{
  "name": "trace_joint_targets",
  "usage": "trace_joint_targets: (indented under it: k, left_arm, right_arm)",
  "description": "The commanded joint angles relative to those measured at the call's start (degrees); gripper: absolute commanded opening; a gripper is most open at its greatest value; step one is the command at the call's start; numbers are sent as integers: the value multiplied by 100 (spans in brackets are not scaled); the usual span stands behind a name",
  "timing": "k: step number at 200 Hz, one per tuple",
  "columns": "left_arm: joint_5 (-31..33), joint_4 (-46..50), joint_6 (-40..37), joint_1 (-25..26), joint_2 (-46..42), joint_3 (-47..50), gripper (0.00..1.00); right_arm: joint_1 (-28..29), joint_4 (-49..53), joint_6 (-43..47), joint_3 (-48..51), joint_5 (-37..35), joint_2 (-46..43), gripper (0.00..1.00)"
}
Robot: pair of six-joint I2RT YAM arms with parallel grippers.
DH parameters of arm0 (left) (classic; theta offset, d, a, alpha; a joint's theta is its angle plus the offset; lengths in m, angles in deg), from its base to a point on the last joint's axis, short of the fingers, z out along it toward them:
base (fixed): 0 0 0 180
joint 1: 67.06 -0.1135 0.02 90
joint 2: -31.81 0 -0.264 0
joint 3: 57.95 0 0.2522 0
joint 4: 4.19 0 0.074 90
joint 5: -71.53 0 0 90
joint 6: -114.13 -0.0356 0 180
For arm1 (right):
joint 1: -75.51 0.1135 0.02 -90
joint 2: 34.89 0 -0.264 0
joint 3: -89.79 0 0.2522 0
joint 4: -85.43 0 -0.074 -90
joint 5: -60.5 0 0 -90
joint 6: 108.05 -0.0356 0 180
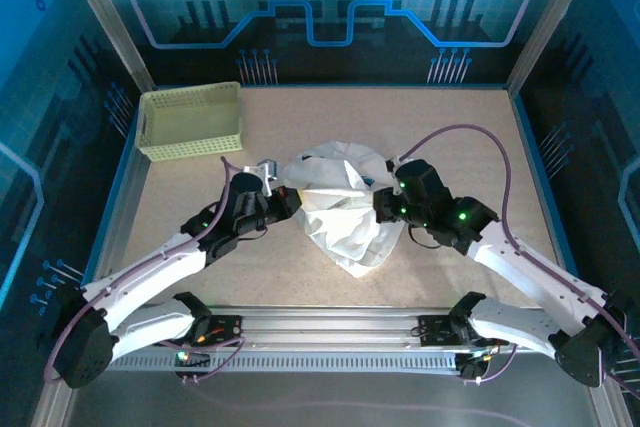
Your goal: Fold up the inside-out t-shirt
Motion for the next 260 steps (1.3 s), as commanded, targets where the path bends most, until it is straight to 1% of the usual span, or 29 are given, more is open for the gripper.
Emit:
trace_joint_targets:
  k: [1,21,37,60,75,87,99,108,114,118,128,137,144,156,169,178,183,186,187,189,190,191,194,195,205,214,224,236,260]
  left_arm:
    - [-238,-46,-115,-111,1,-177,0]
    - [-612,-221,-33,-100,243,-332,0]
    - [-712,-329,-6,6,520,-594,0]
    - [-425,59,-413,547,1108,-1558,0]
    - [-506,165,-611,888,1671,-2231,0]
    - [-758,139,-714,1101,2076,-2677,9]
    - [-951,135,-811,1264,2412,-2970,22]
    - [-968,235,-855,1302,2560,-3089,36]
    - [-851,370,-854,1290,2600,-3103,46]
    - [-733,484,-856,1259,2613,-3091,49]
    - [-415,733,-802,1131,2564,-2946,54]
    - [-237,895,-681,910,2509,-2747,59]
    - [-172,1039,-563,643,2491,-2589,63]
    - [-124,1495,-379,192,2610,-2471,64]
    - [-243,1870,-478,-155,2933,-2548,64]
    - [-262,2051,-642,-224,3182,-2666,64]
    - [-249,2136,-779,-226,3321,-2760,65]
    - [-238,2172,-837,-219,3407,-2813,65]
    - [-236,2193,-855,-219,3436,-2835,65]
    - [-236,2232,-880,-218,3491,-2865,65]
    - [-230,2246,-890,-218,3517,-2887,65]
    - [-232,2253,-895,-214,3544,-2903,65]
    - [-227,2283,-913,-218,3618,-2950,65]
    - [-226,2297,-920,-218,3642,-2965,65]
    - [-155,2391,-968,-212,3863,-3113,67]
    - [-46,2450,-1009,-221,4047,-3245,69]
    - [78,2538,-1046,-226,4286,-3415,71]
    - [207,2667,-1096,-220,4567,-3654,72]
    - [313,2760,-1136,-225,5007,-4031,74]
  right_arm:
    - [-209,299,-41,339,39,-83,0]
    - [-354,422,-97,363,-41,-99,0]
    - [-569,604,-81,325,-162,-141,0]
    - [-1090,882,-18,255,-245,-341,0]
    - [-1530,1097,11,210,-365,-545,0]
    - [-1981,1288,11,192,-465,-666,0]
    - [-2576,1460,-29,215,-410,-733,0]
    - [-3028,1477,-30,288,-228,-775,0]
    - [-3328,1465,-49,354,-87,-806,0]
    - [-3518,1433,-52,403,33,-811,0]
    - [-3958,1326,-39,546,377,-811,0]
    - [-4302,1215,-44,673,687,-766,0]
    - [-4532,1114,-39,765,901,-706,0]
    - [-4768,967,10,853,1183,-548,0]
    - [-4785,924,101,847,1196,-345,0]
    - [-4782,944,163,827,1151,-233,1]
    - [-4779,969,194,813,1107,-200,10]
    - [-4773,1002,224,796,1059,-184,19]
    - [-4773,1002,224,796,1059,-184,19]
    - [-4758,1026,239,786,1022,-180,24]
    - [-4750,1045,249,782,990,-183,28]
    - [-4750,1045,249,782,990,-183,28]
    - [-4724,1097,270,760,905,-193,35]
    - [-4724,1097,270,760,905,-193,35]
    - [-4575,1282,327,692,570,-290,50]
    - [-4348,1446,343,631,189,-440,57]
    - [-4028,1610,329,580,-202,-596,63]
    - [-3668,1835,222,537,-540,-733,67]
    - [-3008,2142,-205,620,-752,-854,71]
